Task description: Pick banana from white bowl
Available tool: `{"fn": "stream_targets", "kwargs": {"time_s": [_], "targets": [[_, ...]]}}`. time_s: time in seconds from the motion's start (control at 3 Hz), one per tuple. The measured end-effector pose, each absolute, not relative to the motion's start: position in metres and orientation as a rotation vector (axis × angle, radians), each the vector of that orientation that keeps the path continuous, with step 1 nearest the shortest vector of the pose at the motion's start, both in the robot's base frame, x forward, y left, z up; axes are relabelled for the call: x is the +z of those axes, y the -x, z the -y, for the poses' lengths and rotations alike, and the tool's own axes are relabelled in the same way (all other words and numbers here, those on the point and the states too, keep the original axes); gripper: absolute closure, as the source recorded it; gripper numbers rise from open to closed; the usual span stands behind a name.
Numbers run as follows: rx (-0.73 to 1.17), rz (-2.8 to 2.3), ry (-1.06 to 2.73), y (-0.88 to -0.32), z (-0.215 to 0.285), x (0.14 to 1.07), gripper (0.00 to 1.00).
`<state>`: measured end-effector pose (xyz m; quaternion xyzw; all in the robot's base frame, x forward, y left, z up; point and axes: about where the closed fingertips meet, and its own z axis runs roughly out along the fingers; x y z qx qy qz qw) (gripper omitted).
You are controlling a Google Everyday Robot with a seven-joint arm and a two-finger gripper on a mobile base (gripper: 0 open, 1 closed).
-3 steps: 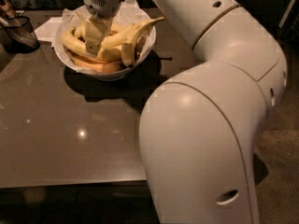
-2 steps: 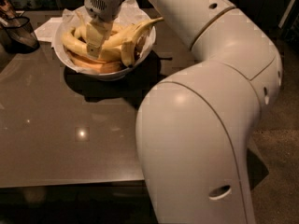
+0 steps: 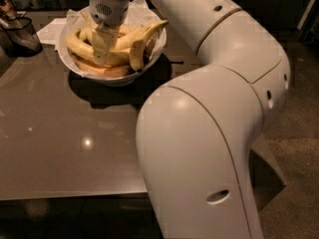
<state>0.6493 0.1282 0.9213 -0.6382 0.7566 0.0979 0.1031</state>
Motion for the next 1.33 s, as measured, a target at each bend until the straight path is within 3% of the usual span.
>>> {"fn": "stream_targets", "kwargs": {"time_s": [1.0, 1.33], "targets": [[0.301, -2.253, 1.91, -0.6503, -0.1311, 0.9081, 0.42], [0.301, -2.253, 1.91, -0.6505, -0.1311, 0.9082, 0.6]]}}
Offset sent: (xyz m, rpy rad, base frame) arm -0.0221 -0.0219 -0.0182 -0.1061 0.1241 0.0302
